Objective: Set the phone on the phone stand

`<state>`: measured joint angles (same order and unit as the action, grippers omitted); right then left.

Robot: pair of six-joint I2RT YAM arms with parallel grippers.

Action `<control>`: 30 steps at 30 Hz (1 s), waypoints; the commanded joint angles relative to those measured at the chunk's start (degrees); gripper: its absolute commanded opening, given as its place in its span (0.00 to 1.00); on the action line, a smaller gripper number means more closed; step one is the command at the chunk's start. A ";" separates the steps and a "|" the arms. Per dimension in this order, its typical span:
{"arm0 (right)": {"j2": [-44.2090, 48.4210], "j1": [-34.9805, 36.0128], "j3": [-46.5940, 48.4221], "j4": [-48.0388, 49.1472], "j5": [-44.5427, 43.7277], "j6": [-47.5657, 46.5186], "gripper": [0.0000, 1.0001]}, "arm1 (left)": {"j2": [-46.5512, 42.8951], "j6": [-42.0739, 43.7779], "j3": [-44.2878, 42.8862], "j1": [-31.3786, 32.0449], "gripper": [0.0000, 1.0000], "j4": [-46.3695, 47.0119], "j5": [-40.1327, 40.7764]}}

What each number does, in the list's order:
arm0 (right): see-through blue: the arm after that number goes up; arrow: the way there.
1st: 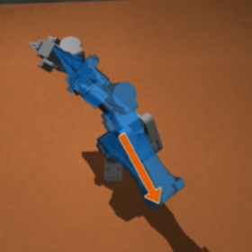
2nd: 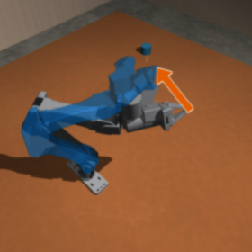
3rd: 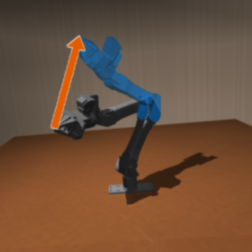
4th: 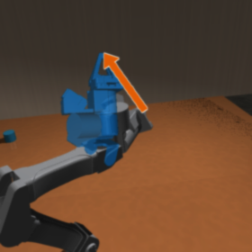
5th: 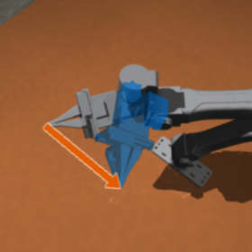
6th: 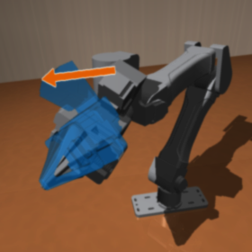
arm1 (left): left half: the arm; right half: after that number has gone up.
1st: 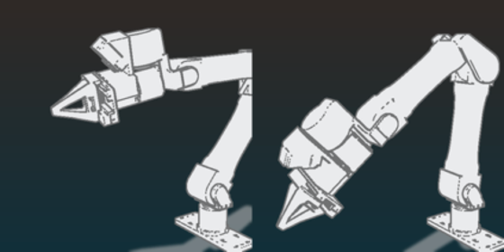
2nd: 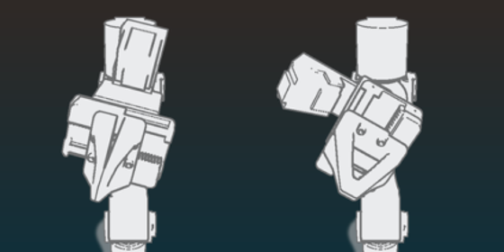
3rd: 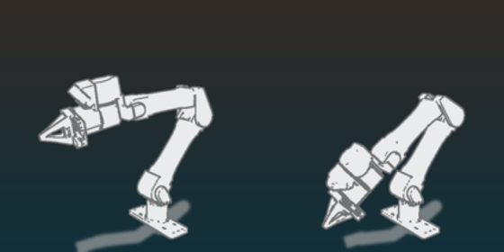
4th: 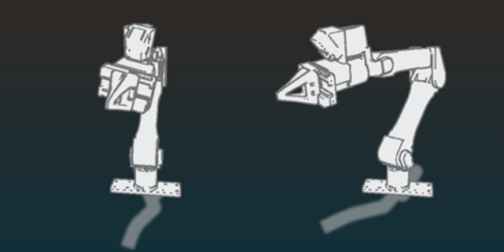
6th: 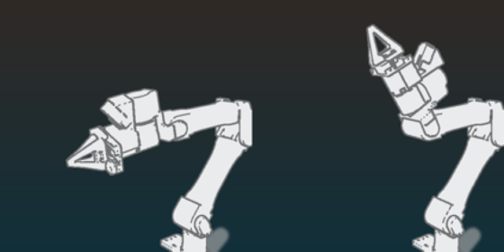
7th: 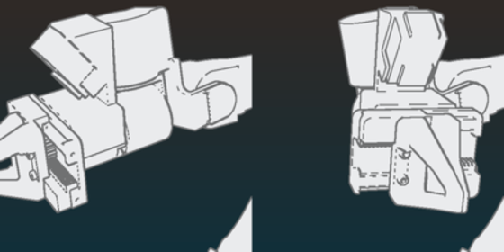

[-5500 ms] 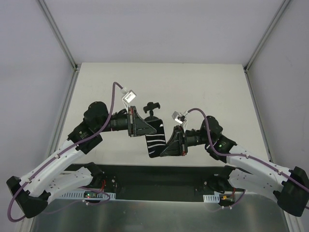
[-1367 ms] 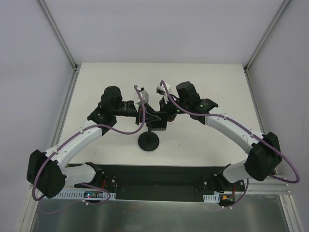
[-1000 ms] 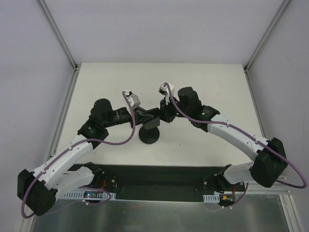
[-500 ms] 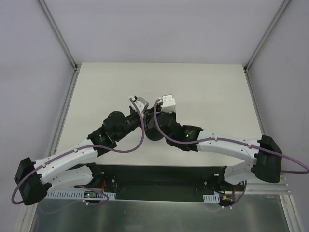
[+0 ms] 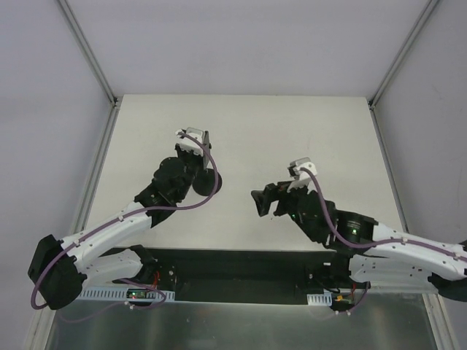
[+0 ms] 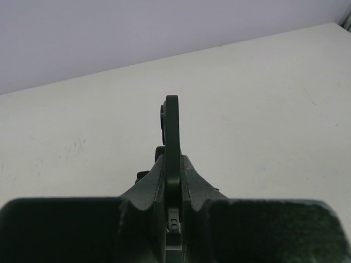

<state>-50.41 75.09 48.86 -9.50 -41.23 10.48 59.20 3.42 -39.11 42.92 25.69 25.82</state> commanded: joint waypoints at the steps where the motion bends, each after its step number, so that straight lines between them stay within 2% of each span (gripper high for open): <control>1: 8.91 -1.70 -6.74 -7.97 4.58 -1.16 0.90 | -1.28 1.06 -1.93 -5.81 0.00 0.06 -1.56; 4: 15.86 -2.31 -9.83 -11.84 4.15 -0.20 0.91 | -0.58 1.85 -3.68 -14.68 0.00 0.76 -8.66; 5: 18.57 -2.49 -11.32 -12.82 4.06 0.76 0.91 | -0.05 1.94 -5.08 -16.97 0.00 0.76 -13.73; 6: 19.81 -2.67 -11.85 -13.78 3.88 1.20 0.91 | 0.47 1.77 -5.88 -22.38 0.00 0.41 -16.57; 7: 20.87 -3.10 -12.38 -15.45 3.79 1.56 0.91 | 1.35 0.98 -6.76 -25.05 0.00 0.06 -19.55; 8: 22.88 -3.02 -12.91 -16.16 3.53 2.00 0.91 | 1.88 0.02 -7.90 -28.55 0.00 0.41 -29.15; 9: 23.77 -3.11 -13.17 -16.69 3.01 2.00 0.91 | 2.32 -2.34 -8.34 -33.90 0.00 0.93 -32.91; 10: 24.57 -3.19 -13.18 -17.65 2.83 2.17 0.91 | 3.80 -3.24 -8.87 -36.30 0.00 1.90 -35.90; 15: 27.03 -3.19 -11.87 -19.59 1.33 0.60 0.91 | 7.86 -6.57 -11.60 -42.56 0.00 3.48 -44.61; 19: 26.77 -3.19 -10.37 -20.56 0.89 -0.11 0.91 | 8.39 -8.69 -11.16 -44.23 0.00 3.75 -45.95; 20: 26.42 -3.19 -9.93 -20.82 0.72 -0.02 0.92 | 8.21 -9.13 -11.25 -44.41 0.05 3.23 -45.43; 22: 25.63 -3.28 -8.27 -22.57 0.10 0.94 0.93 | 7.86 -11.23 -11.51 -44.41 0.32 0.77 -42.63; 23: 24.76 -3.20 -7.56 -23.37 -0.51 1.38 0.94 | 7.60 -12.03 -11.95 -44.58 0.52 -0.28 -42.09; 24: 24.31 -3.19 -6.86 -24.24 -0.95 1.91 0.95 | 7.16 -12.99 -12.04 -44.50 0.57 -2.38 -41.82; 25: 23.53 -3.19 -5.28 -25.99 -1.39 2.61 0.96 | 6.11 -13.44 -12.13 -44.41 0.69 -3.62 -41.30; 27: 22.91 -3.19 -3.34 -28.46 -3.67 4.01 0.97 | 4.70 -15.63 -12.83 -44.50 0.79 -8.87 -40.59; 29: 21.94 -3.19 -0.18 -32.68 -6.39 5.07 0.98 | 1.89 -17.03 -14.14 -44.59 0.83 -13.97 -40.68; 30: 21.76 -3.19 0.79 -35.82 -7.36 5.34 1.00 | 0.75 -18.52 -14.67 -44.50 0.89 -16.53 -40.68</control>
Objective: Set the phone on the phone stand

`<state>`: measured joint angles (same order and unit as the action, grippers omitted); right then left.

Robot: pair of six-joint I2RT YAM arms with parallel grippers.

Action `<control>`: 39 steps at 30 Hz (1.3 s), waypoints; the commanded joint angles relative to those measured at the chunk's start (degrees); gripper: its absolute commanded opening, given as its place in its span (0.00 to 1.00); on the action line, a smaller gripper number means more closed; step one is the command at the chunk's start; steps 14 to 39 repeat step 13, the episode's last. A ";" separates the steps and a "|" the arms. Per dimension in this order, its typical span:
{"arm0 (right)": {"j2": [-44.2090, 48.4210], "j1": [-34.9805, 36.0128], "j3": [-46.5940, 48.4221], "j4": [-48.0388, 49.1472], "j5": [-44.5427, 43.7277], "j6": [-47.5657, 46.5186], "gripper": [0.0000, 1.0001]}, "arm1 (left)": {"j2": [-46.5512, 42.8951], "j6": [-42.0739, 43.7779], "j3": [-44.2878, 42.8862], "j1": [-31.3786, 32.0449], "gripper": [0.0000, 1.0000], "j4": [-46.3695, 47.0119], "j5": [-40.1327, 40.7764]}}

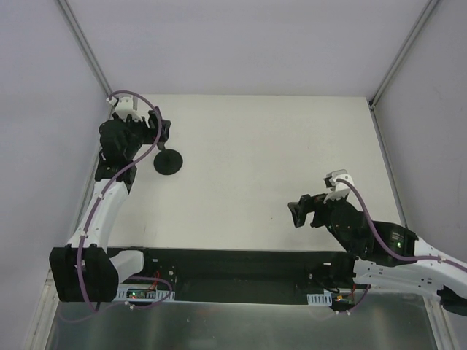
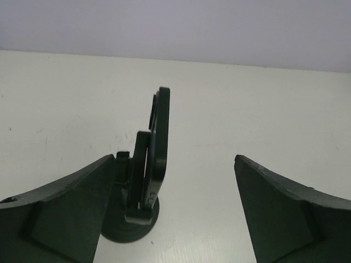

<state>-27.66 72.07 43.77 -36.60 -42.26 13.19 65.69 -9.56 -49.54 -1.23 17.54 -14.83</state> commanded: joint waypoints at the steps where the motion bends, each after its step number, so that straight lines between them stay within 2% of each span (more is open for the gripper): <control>1: -1.25 -0.18 7.11 -10.14 -7.21 2.63 1.00 | -8.62 -6.25 -5.03 -0.43 0.92 -13.53 -0.20; 6: -0.20 -0.18 18.00 -18.67 -12.40 -2.18 1.00 | -19.01 -9.59 -8.37 -0.35 0.95 -24.47 -9.04; 11: 1.73 -0.18 28.28 -19.65 -16.36 -10.28 0.96 | -24.64 -14.76 -17.93 -0.35 0.97 -28.96 -24.96; 13: 2.52 -0.27 31.98 -16.85 -16.28 -15.79 0.97 | -25.00 -16.88 -21.20 -0.35 0.97 -28.97 -31.27; 39: 2.52 -0.27 31.98 -16.85 -16.28 -15.79 0.97 | -25.00 -16.88 -21.20 -0.35 0.97 -28.97 -31.27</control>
